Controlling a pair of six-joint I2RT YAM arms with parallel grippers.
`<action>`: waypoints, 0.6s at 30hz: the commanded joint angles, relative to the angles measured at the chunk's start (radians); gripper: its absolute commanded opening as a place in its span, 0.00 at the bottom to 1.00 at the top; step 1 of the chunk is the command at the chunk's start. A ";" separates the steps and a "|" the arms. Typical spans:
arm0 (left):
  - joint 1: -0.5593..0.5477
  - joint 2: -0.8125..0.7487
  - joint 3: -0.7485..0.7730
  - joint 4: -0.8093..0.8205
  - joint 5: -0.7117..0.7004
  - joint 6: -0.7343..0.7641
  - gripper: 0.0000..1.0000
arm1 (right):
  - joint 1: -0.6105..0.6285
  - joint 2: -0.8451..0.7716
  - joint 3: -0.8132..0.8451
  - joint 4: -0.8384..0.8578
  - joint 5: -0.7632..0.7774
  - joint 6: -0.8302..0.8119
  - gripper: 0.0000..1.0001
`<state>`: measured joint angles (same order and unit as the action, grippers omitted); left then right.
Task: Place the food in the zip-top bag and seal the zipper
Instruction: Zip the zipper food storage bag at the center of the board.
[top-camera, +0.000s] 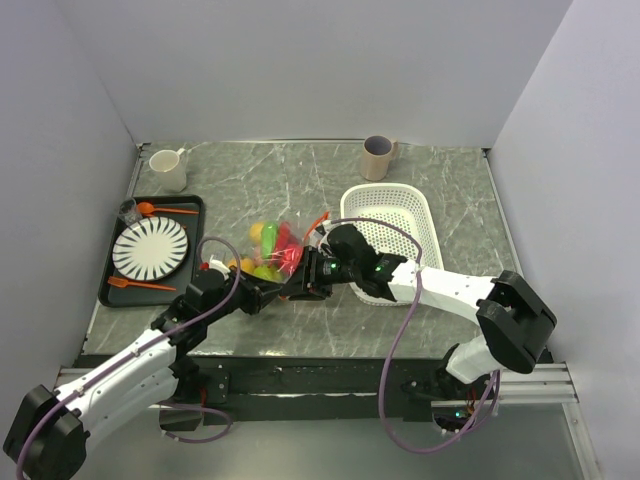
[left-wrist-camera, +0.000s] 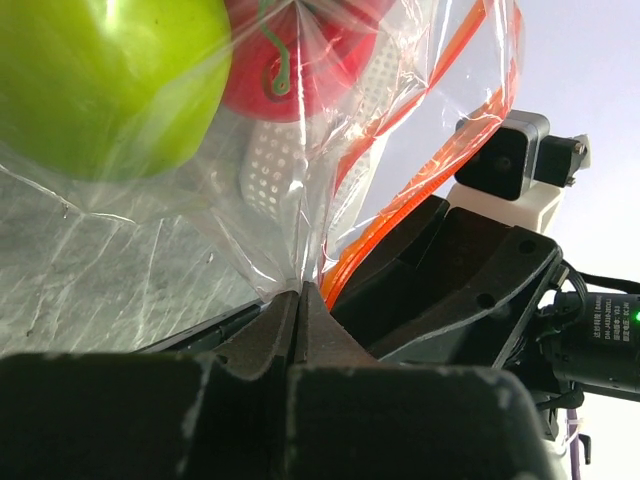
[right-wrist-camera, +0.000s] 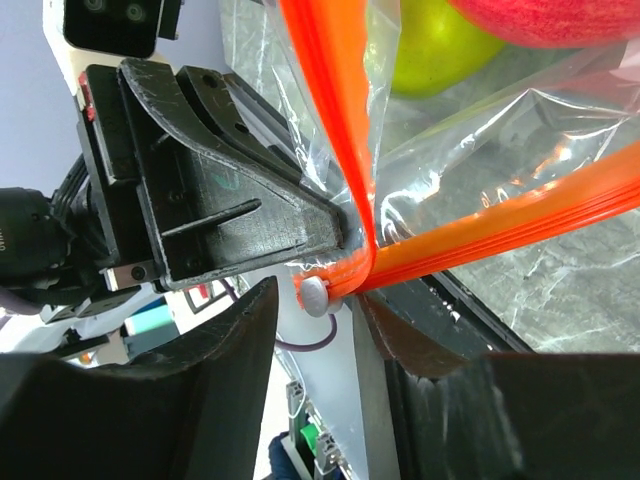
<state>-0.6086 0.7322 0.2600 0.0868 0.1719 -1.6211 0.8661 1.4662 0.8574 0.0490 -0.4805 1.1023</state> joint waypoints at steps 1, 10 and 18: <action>-0.003 -0.024 -0.013 0.065 0.029 -0.017 0.01 | 0.002 -0.014 0.006 0.057 0.019 -0.001 0.40; -0.003 -0.010 -0.018 0.091 0.038 -0.019 0.01 | -0.001 -0.012 -0.015 0.081 0.008 0.018 0.35; -0.003 -0.013 -0.018 0.088 0.034 -0.019 0.01 | -0.006 -0.010 -0.023 0.084 0.011 0.022 0.28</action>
<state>-0.6086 0.7246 0.2432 0.1104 0.1787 -1.6375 0.8661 1.4662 0.8448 0.0826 -0.4694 1.1152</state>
